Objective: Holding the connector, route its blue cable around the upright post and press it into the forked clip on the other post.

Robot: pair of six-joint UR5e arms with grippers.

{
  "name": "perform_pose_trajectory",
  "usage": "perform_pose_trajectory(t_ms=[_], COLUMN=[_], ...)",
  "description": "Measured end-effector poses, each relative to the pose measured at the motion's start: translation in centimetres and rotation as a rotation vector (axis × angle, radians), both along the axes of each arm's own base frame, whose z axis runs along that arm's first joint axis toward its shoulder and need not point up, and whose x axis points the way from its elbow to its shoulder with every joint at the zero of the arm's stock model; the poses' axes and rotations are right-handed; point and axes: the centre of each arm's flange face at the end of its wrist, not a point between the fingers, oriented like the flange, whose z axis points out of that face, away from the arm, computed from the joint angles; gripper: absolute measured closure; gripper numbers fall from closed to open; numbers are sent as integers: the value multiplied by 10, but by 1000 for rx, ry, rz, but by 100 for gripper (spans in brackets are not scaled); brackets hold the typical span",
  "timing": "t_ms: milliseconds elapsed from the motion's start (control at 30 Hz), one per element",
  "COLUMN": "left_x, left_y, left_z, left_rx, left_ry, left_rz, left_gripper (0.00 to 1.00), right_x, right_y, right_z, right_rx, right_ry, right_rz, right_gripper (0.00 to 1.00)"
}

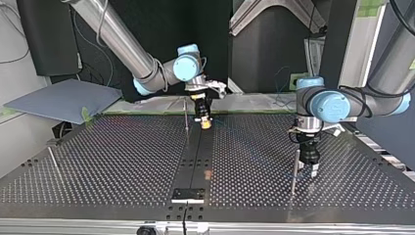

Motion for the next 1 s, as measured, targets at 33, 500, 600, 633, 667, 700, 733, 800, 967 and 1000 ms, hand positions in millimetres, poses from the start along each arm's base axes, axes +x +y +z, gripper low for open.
perform_pose_trajectory(t_ms=[33,500,600,633,667,700,733,800,967,1000], left_x=[0,-2,-2,-2,-2,-2,-2,-2,-3,-3], left_y=[0,-2,-2,-2,-2,-2,-2,-2,-2,-2], left_z=[0,-1,-2,-2,-2,-2,-2,-2,-2,-2], left_rx=[0,-4,-4,-4,-4,-4,-4,-4,-5,-5], left_ry=[1,14,17,18,19,20,20,22,22,22], left_rz=[0,-1,-1,-1,-1,-2,-2,-2,4,5], left_gripper=[0,0,0,0,0,0,0,0,0,0], right_x=[-1,-28,-33,-34,-35,-36,-37,-39,-46,-49], right_y=[1,28,31,32,33,34,34,35,38,40], right_z=[-3,-92,-115,-121,-127,-133,-138,-149,-177,-185], right_rx=[1,74,92,96,100,104,106,110,125,130], right_ry=[1,80,104,110,114,117,118,123,139,143], right_rz=[-1,-42,-67,-73,-77,-83,-88,-102,-133,-140], right_gripper=[100,100,100,100,100,100,100,100,100,100])
